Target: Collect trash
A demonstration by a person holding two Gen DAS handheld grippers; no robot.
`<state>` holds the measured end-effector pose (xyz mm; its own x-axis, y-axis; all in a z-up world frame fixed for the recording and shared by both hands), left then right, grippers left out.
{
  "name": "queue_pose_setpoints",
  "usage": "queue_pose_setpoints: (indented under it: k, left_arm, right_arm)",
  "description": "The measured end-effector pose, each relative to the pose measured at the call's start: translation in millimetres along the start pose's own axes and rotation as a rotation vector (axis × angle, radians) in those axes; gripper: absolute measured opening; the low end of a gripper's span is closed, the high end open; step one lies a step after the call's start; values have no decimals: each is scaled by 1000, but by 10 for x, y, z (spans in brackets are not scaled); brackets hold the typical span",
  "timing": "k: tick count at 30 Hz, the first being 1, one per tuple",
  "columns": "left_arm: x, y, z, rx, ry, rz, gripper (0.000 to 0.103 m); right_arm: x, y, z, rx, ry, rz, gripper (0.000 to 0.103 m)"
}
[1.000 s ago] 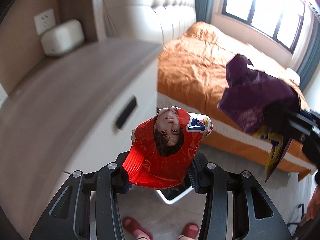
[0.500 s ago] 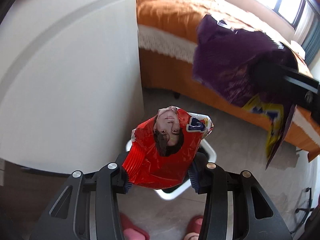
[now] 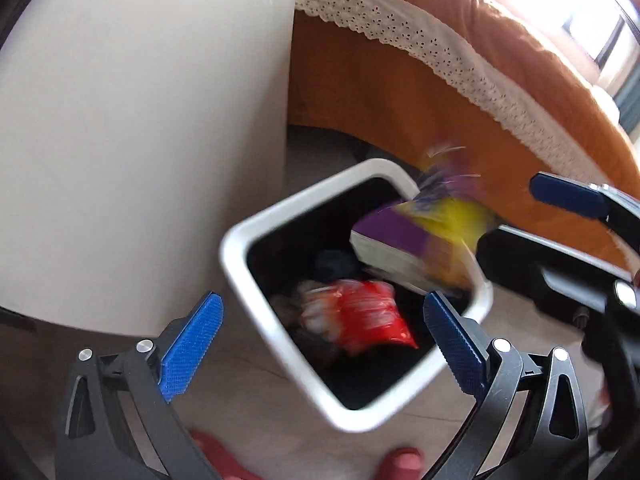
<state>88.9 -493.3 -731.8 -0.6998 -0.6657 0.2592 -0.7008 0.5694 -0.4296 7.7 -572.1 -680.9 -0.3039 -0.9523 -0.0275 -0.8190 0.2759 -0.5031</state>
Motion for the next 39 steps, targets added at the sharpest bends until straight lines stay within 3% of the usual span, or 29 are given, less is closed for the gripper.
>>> queue_pose_setpoints:
  k: [8, 15, 19, 30, 35, 39]
  left_arm:
    - [-40, -84, -354, 24, -7, 15, 99]
    - [91, -167, -1059, 50, 10, 5, 99]
    - [201, -391, -1597, 90, 24, -10, 99]
    - [580, -1230, -3554, 312, -18, 34, 99]
    - [719, -1449, -4547, 424, -93, 15, 99]
    - [653, -1435, -5401, 525, -215, -43, 99]
  right_arm:
    - [-97, -29, -274, 3, 31, -16, 99]
    - [-152, -322, -948, 25, 51, -2, 99]
    - [-161, -572, -1399, 50, 67, 21, 99]
    - [-387, -1564, -3170, 263, 68, 10, 99]
    - [-720, -2074, -4124, 445, -31, -61, 99]
    - [-1098, -2390, -4642, 547, -137, -160, 99]
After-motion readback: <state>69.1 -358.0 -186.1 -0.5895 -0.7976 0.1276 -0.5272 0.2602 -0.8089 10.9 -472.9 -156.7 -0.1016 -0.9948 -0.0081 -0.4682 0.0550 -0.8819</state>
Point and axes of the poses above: each gripper's, at about its wrist camera, not at the fingertips, and z roughly the way its jaws point, x to its right, y to its underside, the point moved 6 cm from there along z, roughly the way its jaws point, and after that the axes turned 8 degrees about y, right-handed, at the moved point
